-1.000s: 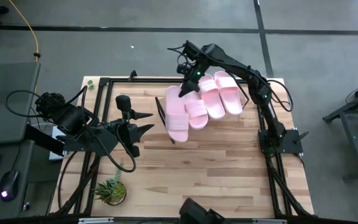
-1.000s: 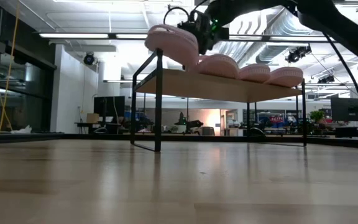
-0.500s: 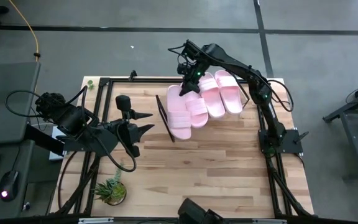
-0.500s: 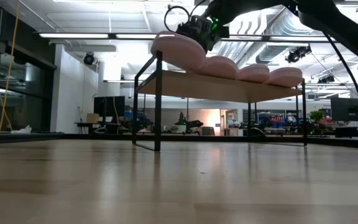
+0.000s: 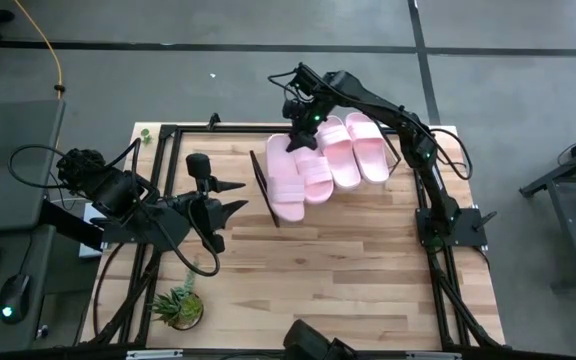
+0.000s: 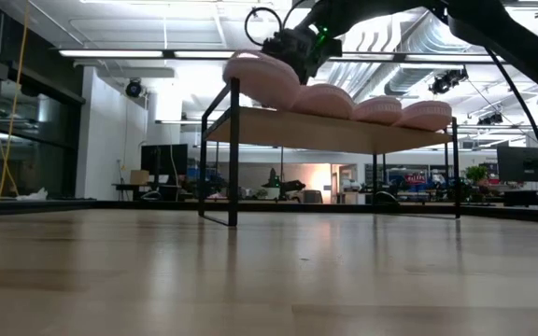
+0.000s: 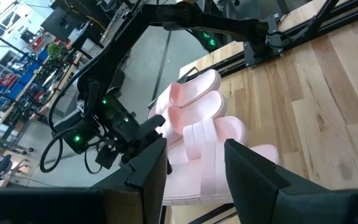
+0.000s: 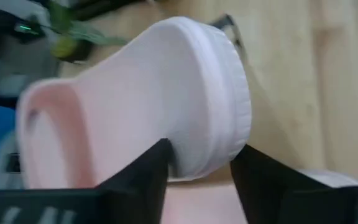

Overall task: Pick and place slides into the shelf
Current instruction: Put the pink slide on the shelf

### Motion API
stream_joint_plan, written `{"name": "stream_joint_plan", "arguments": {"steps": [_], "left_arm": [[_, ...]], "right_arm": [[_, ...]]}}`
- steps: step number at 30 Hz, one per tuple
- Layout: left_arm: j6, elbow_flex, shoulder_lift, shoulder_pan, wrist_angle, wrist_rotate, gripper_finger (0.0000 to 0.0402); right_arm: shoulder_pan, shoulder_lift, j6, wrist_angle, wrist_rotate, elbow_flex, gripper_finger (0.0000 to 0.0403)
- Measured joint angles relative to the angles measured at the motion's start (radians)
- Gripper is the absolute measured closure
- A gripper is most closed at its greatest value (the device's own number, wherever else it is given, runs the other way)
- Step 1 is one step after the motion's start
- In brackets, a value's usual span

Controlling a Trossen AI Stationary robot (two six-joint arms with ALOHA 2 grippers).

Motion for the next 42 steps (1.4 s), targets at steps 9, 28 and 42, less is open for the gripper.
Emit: {"name": "stream_joint_plan", "arguments": {"steps": [9, 28, 42], "left_arm": [[-0.007, 0.0, 0.0, 0.0, -0.012, 0.0, 0.0257], [-0.021, 0.0, 0.001, 0.0, -0.033, -0.01, 0.0257], [-0.02, 0.0, 0.0, 0.0, -0.053, -0.039, 0.0257]], "right_arm": [[-0.002, -0.002, 0.0, 0.014, 0.216, 0.0, 0.0155], [0.097, -0.12, 0.055, -0.019, 0.202, 0.079, 0.0149], [0.307, -0.116, 0.037, -0.028, 0.211, 0.078, 0.0297]]}}
